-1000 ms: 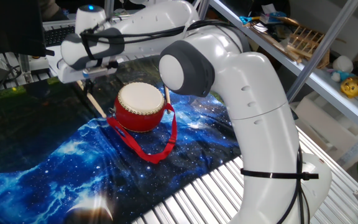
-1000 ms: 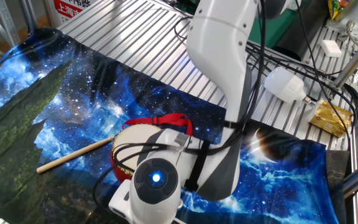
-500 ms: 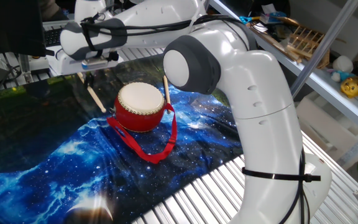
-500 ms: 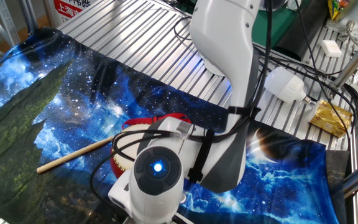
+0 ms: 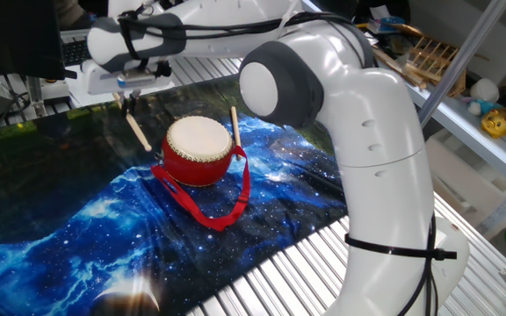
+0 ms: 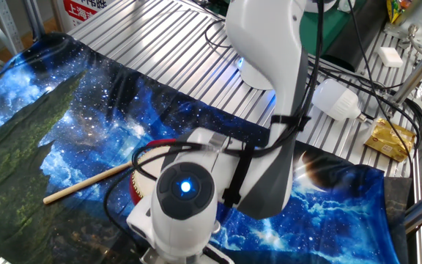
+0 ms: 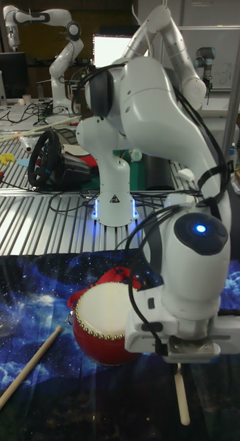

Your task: Play the drum

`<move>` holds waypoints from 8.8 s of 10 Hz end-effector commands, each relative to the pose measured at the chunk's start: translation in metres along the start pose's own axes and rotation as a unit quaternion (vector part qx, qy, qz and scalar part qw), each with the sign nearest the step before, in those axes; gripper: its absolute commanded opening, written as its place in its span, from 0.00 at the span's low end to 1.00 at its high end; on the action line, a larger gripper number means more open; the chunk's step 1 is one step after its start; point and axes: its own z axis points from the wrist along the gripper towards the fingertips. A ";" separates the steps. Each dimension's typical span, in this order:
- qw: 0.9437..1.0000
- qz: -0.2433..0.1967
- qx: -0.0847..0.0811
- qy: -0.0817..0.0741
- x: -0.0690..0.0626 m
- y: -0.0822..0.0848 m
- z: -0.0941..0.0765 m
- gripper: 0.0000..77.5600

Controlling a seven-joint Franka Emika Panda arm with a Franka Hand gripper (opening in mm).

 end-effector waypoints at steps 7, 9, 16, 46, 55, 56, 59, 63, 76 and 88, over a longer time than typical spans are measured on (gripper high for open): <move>1.000 -0.010 -0.003 0.021 0.008 -0.017 -0.043 0.02; 1.000 0.001 -0.001 0.022 0.009 -0.021 -0.049 0.02; 1.000 -0.012 0.001 0.023 0.011 -0.027 -0.052 0.02; 0.999 -0.026 0.018 0.023 0.013 -0.121 -0.066 0.02; 0.999 -0.024 0.019 -0.017 0.020 -0.126 -0.072 0.02; 0.999 -0.024 0.020 -0.013 0.021 -0.126 -0.071 0.02; 0.999 -0.026 0.021 0.001 0.027 -0.124 -0.063 0.02; 0.999 -0.030 0.022 0.018 0.026 -0.121 -0.051 0.02; 0.996 -0.004 0.012 -0.087 0.028 -0.128 -0.043 0.02; 0.999 -0.030 0.019 0.015 0.032 -0.129 -0.057 0.02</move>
